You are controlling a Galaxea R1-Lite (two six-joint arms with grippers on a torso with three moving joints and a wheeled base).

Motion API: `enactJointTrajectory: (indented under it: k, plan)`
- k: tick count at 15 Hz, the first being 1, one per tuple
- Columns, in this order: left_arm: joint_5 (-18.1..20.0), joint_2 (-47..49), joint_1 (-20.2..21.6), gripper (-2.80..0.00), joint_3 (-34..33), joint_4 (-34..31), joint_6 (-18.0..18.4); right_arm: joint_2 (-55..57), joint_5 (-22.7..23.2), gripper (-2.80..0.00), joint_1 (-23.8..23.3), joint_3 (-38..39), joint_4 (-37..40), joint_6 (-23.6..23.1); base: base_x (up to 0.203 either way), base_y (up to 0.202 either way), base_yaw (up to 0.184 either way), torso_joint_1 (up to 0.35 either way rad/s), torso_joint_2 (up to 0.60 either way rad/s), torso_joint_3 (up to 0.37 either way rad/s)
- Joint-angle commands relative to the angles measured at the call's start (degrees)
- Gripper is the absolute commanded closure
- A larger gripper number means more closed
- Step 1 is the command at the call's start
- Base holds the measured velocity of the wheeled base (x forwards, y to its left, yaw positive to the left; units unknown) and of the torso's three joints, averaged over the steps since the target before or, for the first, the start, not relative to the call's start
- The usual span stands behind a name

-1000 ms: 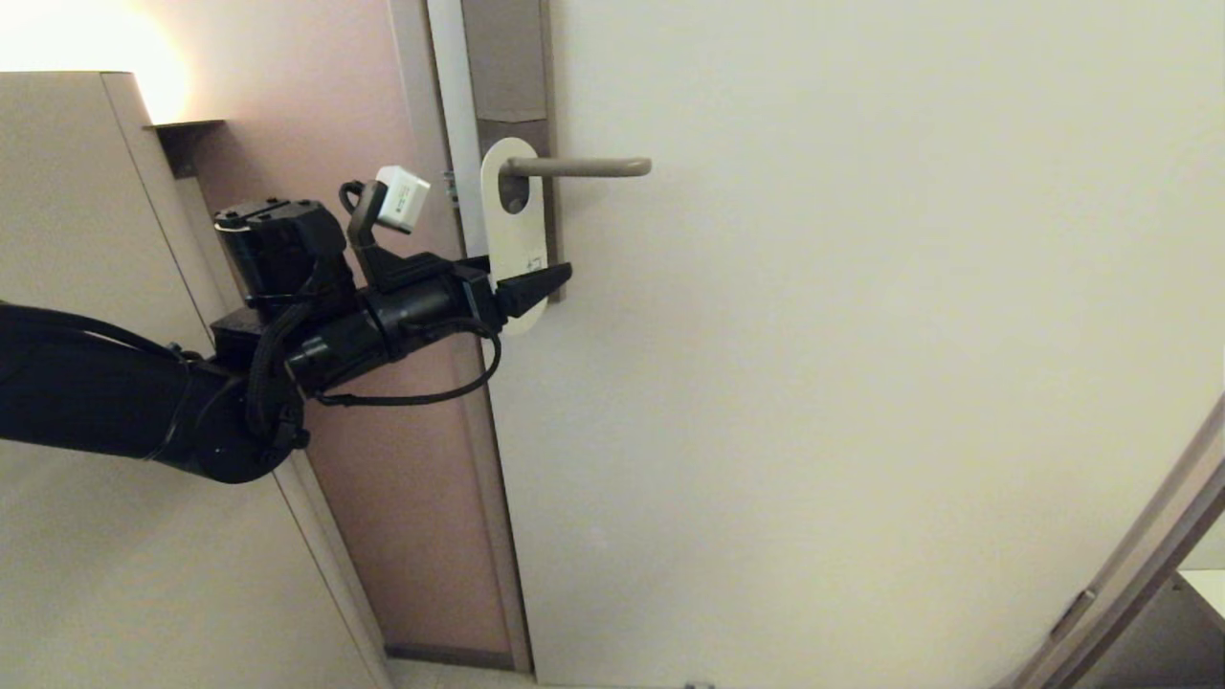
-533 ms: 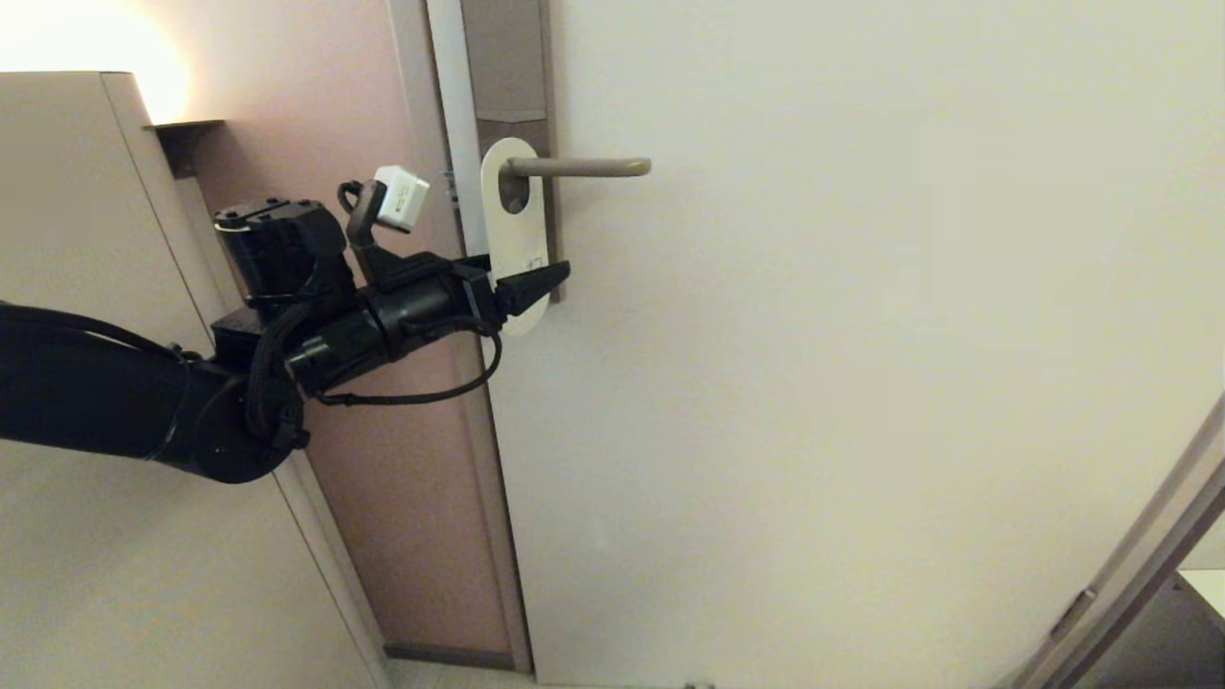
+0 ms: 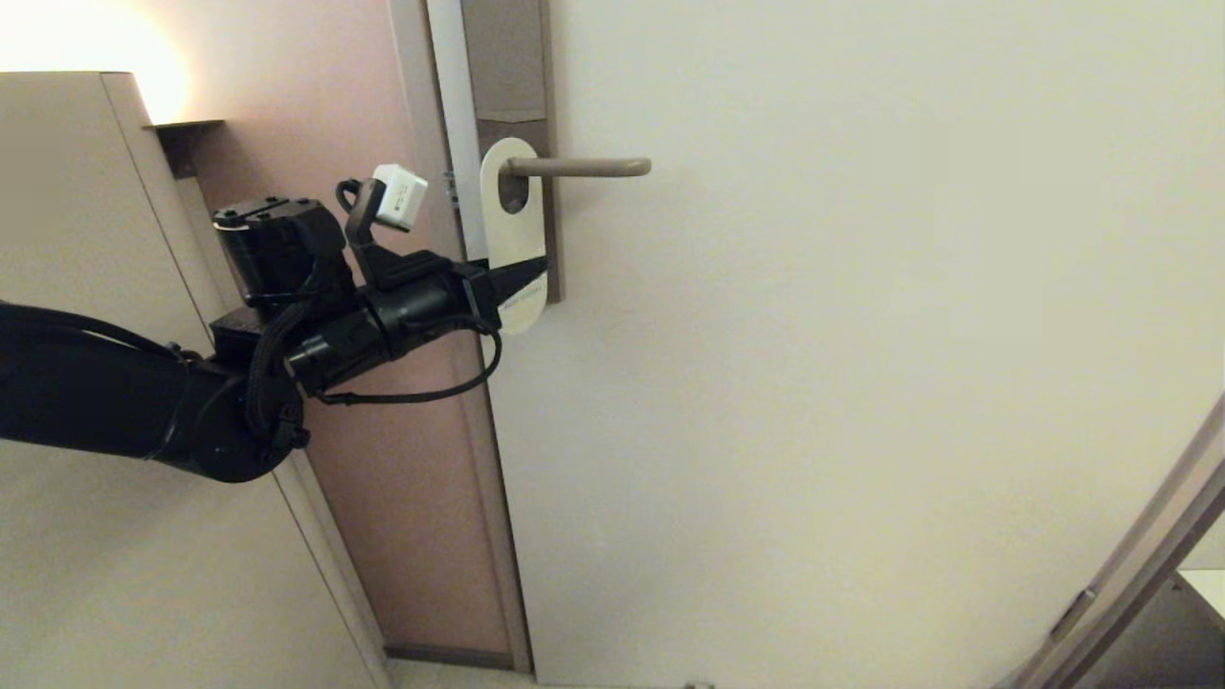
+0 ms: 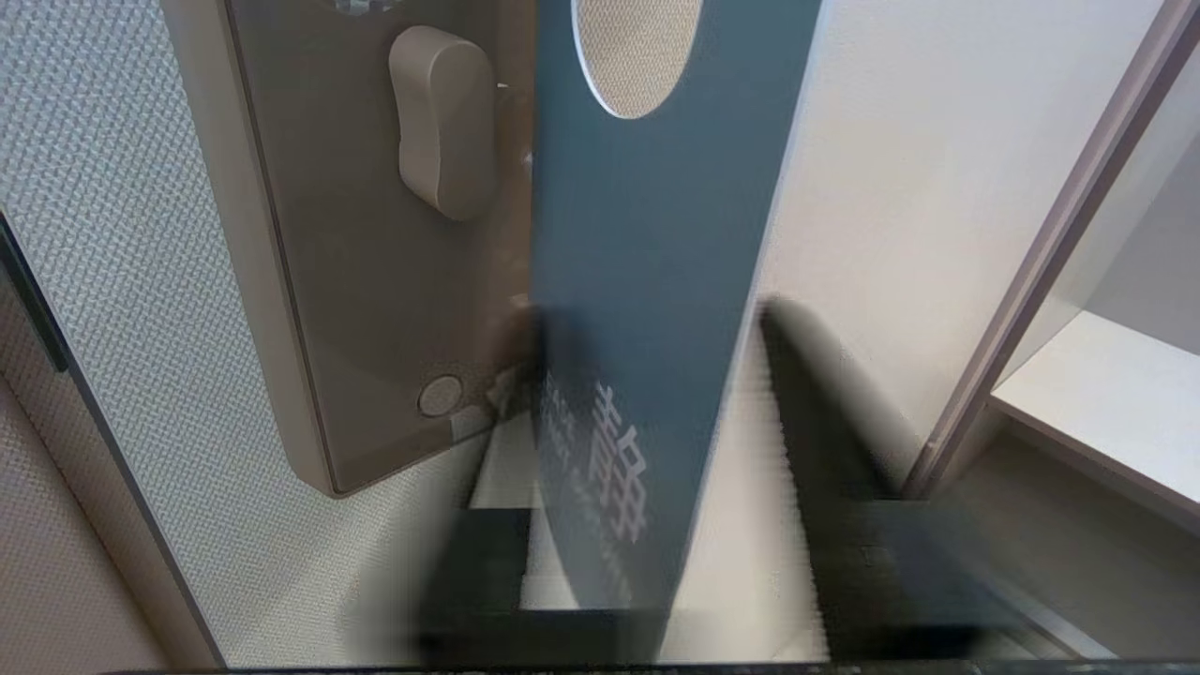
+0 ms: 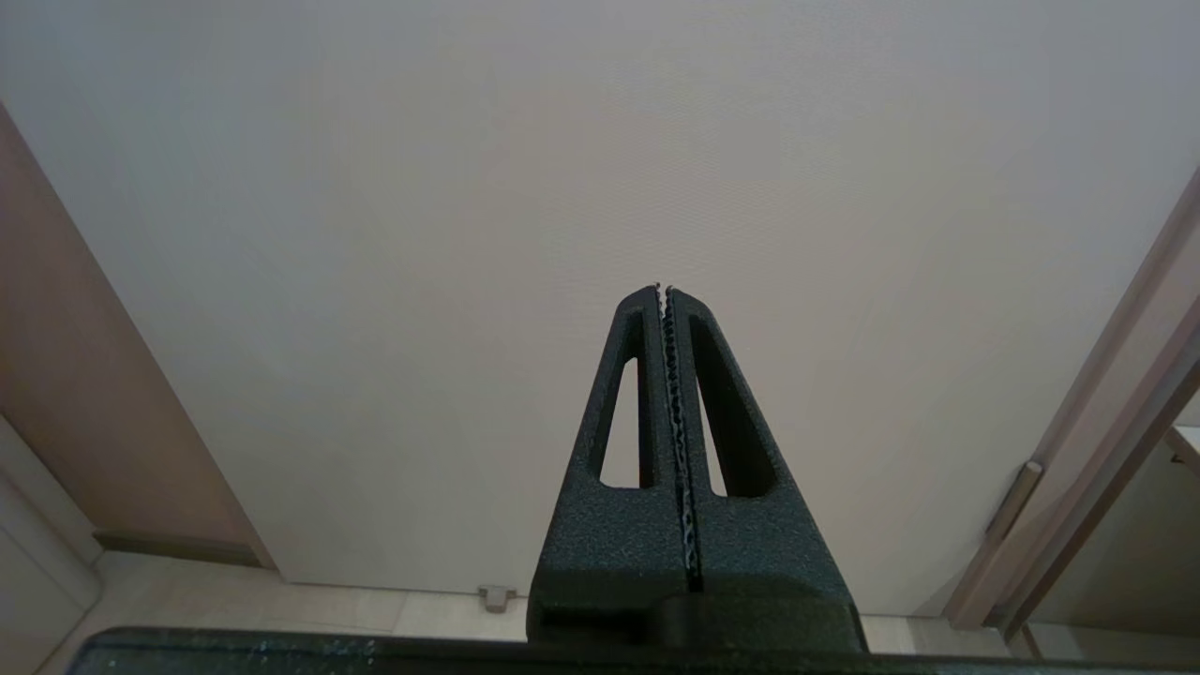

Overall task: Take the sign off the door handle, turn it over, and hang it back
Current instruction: Take down the sign

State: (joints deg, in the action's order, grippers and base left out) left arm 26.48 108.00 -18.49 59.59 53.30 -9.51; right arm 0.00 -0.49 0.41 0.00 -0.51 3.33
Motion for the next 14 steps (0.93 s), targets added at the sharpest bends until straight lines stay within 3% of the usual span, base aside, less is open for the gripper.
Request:
enactJointTrajectory:
  k: [1, 14]
  plan:
    - [0.2, -0.3, -0.1, 0.00, 0.0, 0.2, 0.0, 0.0, 0.0, 0.00, 0.0, 0.0, 0.0, 0.0, 0.000, 0.000, 0.000, 0.000, 0.00, 0.000]
    - [-2.9, 0.1, -2.6, 0.00, 0.4, -1.0, 1.5, 0.1, 0.0, 0.00, 0.0, 0.0, 0.0, 0.0, 0.000, 0.000, 0.000, 0.000, 0.00, 0.000]
